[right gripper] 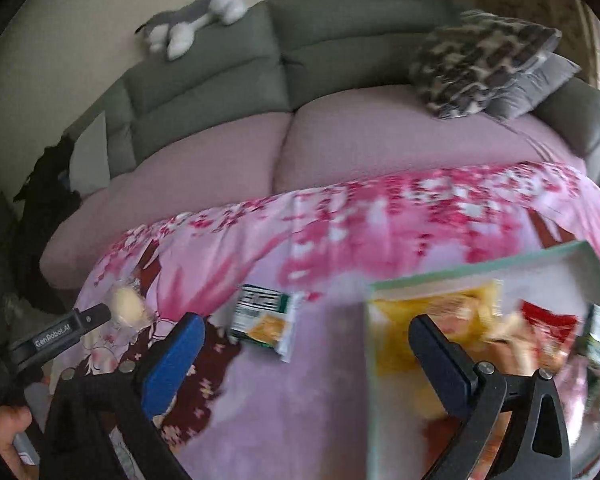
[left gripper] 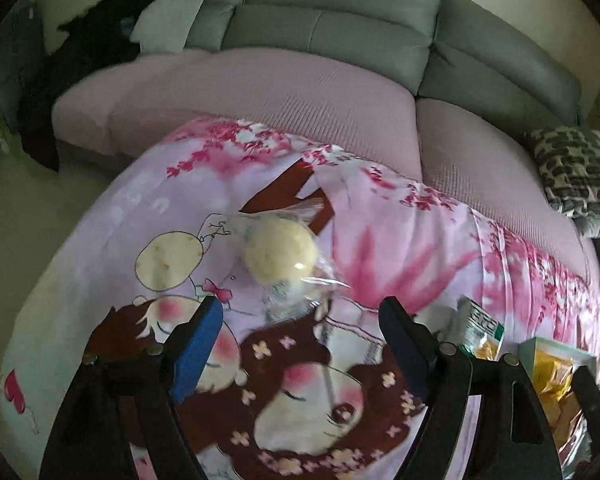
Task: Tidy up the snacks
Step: 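Grasp the wrapped round bun with the left tool while the right tool grasps the green cookie pack, then carry the bun and green cookie pack over the tray with both tools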
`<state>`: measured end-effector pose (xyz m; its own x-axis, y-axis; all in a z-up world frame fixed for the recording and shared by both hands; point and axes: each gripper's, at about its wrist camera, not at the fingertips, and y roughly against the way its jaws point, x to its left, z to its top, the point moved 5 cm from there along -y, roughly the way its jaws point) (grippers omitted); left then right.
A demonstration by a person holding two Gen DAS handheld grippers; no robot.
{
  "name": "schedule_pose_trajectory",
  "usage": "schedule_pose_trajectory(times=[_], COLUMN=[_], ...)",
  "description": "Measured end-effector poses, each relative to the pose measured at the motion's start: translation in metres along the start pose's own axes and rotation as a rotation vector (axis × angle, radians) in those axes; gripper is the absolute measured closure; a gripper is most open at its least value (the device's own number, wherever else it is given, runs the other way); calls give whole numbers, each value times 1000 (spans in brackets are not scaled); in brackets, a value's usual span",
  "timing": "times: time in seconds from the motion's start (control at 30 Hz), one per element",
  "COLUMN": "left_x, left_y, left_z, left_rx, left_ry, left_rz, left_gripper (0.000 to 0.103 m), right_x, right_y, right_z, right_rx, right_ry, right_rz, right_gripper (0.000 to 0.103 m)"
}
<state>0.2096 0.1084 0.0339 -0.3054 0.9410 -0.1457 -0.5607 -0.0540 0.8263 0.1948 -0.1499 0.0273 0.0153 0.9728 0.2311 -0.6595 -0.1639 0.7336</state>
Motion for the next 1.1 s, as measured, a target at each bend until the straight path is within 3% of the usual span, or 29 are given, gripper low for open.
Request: schedule_pose_trajectory(times=[0.27,0.4,0.57,0.7,0.9,1.1], left_x=[10,10,9,8,7,-8], left_y=[-49,-66,-81,-77,-67,-19], left_z=[18,22,23,25,18,-5], left_rx=[98,112,124,103,106,54], left_ry=[-5,-20,-11,-15,-10,-3], left_rz=[-18,-1,-16,-11,-24,-63], left_gripper=[22,24,36,48,52,52], right_x=[34,37,33,31,26,5], right_y=[-82,-102,-112,-107,-80,-18], right_z=[-10,-14,-18,-18,-22,-30], right_rx=[139,166,180,162,152,93], right_ry=[62,68,50,35,6,-50], right_rz=[-37,-61,-88,-68,-11,4], right_gripper=[0,2,30,41,43,43])
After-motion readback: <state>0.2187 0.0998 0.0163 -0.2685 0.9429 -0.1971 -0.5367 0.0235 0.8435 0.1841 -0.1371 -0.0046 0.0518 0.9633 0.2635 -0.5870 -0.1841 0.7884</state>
